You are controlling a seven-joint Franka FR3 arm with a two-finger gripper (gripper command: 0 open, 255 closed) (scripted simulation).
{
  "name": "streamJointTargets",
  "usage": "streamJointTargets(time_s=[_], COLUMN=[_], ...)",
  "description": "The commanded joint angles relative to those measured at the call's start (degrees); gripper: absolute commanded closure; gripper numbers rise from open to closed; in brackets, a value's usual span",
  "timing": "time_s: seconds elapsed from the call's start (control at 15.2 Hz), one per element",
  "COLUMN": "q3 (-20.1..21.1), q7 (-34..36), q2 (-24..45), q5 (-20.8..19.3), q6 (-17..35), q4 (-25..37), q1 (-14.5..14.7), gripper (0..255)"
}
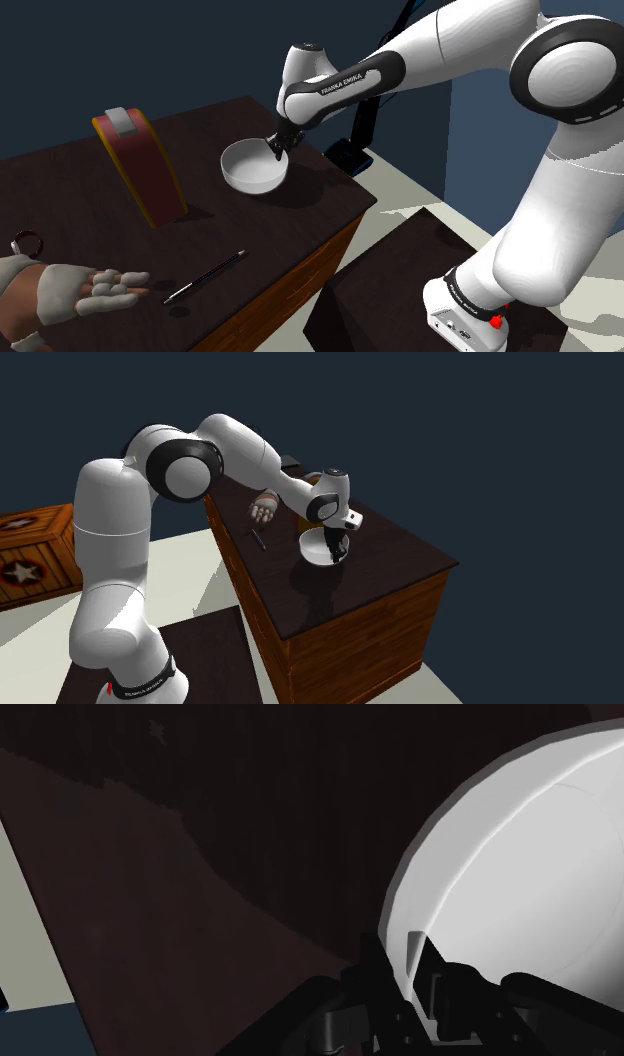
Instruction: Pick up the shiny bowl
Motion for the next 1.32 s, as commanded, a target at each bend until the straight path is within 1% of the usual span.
streamJointTargets(time_s=[0.0,0.13,1.12,1.25], q3=[0.0,0.0,0.5,0.5], q7=[0.0,0.0,-0.4,-0.4], q2=[0.0,0.1,-5.8,-5.8], q5=[0.0,0.0,1.3,1.3], q6=[0.0,0.0,-10.0,-10.1], q4=[0.0,0.0,4.3,4.4], q1=[0.0,0.0,-0.5,-0.5], gripper=[255,255,255,255])
